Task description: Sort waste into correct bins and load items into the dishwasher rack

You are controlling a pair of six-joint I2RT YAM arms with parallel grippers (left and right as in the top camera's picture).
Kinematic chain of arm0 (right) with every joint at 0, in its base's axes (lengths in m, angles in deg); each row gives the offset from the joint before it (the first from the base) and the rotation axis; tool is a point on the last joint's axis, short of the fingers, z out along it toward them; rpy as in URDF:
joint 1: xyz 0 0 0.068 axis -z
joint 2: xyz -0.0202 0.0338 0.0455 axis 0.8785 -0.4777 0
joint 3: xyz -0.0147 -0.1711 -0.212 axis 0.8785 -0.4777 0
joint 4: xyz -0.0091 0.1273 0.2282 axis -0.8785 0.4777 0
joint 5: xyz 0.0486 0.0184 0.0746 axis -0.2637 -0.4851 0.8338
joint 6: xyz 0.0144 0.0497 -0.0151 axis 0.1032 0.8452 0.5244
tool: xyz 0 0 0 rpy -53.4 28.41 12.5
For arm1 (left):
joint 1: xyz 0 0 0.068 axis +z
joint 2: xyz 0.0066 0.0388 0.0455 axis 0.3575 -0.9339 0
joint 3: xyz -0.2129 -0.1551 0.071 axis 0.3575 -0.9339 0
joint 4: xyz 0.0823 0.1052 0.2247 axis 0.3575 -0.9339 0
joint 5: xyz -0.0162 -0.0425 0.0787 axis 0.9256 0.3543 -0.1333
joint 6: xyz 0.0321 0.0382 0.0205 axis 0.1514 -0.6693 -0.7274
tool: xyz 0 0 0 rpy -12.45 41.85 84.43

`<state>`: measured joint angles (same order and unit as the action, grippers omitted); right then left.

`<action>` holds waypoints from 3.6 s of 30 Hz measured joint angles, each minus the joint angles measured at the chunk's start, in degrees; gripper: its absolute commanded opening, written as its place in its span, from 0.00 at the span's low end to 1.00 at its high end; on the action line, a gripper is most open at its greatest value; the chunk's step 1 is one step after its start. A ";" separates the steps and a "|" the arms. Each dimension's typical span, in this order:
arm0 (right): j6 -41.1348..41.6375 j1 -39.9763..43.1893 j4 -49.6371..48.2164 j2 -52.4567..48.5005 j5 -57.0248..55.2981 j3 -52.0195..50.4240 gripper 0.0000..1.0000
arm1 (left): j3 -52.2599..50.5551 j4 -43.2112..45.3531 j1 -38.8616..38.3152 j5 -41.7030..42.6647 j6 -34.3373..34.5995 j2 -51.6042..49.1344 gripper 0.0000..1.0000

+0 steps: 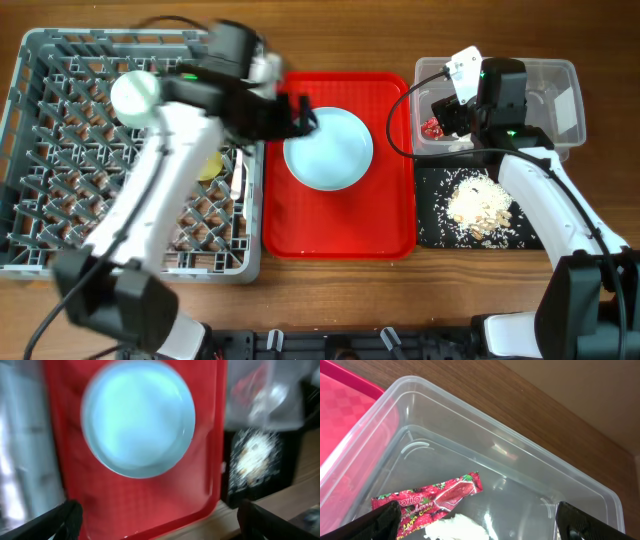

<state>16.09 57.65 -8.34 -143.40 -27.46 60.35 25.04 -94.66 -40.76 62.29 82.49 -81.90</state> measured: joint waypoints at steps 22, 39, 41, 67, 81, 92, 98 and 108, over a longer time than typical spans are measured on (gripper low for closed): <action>0.00 0.00 0.00 0.02 0.00 0.00 1.00 | -2.32 18.05 -23.74 -7.74 6.54 -23.89 0.04; 0.00 0.00 -0.02 0.00 0.00 0.00 1.00 | -1.66 8.17 -2.69 -14.34 7.39 -15.32 0.10; 0.00 0.00 0.00 0.00 0.00 0.00 1.00 | -2.56 10.32 -3.56 -14.34 7.30 -15.30 0.08; 0.00 0.00 0.00 0.00 0.00 0.00 1.00 | -18.58 33.27 -16.50 -4.83 8.98 -11.98 0.11; 0.00 0.00 0.00 0.02 0.00 0.00 1.00 | -19.85 26.53 -8.35 -14.82 6.16 -7.76 0.34; 0.00 0.00 -0.02 0.00 0.00 0.00 1.00 | -20.28 28.17 -8.87 -17.51 5.97 -13.70 0.25; 0.00 0.00 -0.02 0.02 0.00 0.00 1.00 | -20.13 29.79 -11.43 -17.09 5.77 -13.92 0.04; 0.00 0.00 0.00 0.00 0.00 0.00 1.00 | -1.03 1.84 -11.10 -33.66 3.17 0.92 0.04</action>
<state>16.09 57.65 -8.34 -143.40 -27.46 60.35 24.01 -92.82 -51.86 28.63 85.66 -80.99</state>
